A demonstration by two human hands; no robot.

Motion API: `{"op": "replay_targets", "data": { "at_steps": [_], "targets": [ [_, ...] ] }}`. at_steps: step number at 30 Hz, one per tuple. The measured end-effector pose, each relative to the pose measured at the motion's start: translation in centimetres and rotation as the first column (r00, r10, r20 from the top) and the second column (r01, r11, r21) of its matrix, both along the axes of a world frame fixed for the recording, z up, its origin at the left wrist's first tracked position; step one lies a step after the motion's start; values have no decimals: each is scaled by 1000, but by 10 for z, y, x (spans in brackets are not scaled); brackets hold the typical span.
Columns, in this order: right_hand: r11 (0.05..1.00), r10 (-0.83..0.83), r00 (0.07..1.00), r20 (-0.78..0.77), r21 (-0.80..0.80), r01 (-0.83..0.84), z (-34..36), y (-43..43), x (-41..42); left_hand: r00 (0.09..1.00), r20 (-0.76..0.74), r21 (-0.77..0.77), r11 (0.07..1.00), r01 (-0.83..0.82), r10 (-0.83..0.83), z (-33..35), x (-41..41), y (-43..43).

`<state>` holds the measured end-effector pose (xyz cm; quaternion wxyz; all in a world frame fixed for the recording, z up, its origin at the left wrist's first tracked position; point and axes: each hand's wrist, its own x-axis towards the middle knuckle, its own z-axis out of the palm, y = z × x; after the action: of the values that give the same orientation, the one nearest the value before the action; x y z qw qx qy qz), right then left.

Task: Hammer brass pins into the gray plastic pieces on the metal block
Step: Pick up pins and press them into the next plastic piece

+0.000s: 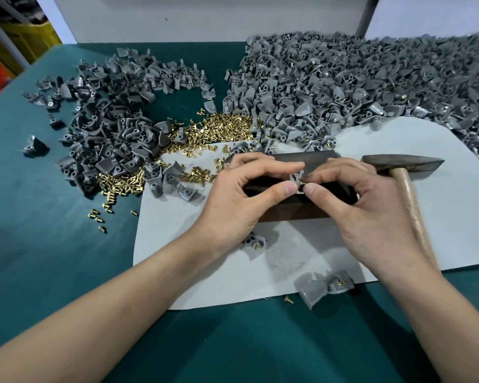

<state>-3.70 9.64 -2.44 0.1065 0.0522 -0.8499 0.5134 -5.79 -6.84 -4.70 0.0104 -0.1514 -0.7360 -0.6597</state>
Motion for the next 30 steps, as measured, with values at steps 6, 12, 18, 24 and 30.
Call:
{"op": "replay_targets", "data": {
  "at_steps": [6,12,18,24,30],
  "targets": [
    [1000,-7,1000,-13,30,7,-1,0,-2,1000,17,6,1000,6,-6,0,0,0],
    [999,-20,999,-42,39,22,-2,-1,-3,1000,15,-1,1000,2,-2,0,0,0],
    [999,-27,999,-31,37,28,-2,-1,-3,1000,20,2,1000,-2,2,0,-1,0],
    [998,-27,999,-44,54,29,-2,-1,-3,1000,21,7,1000,-13,13,1,0,1],
    [998,-27,999,-43,53,29,-2,0,-4,1000,8,4,1000,-14,14,2,0,2]
  ]
}}
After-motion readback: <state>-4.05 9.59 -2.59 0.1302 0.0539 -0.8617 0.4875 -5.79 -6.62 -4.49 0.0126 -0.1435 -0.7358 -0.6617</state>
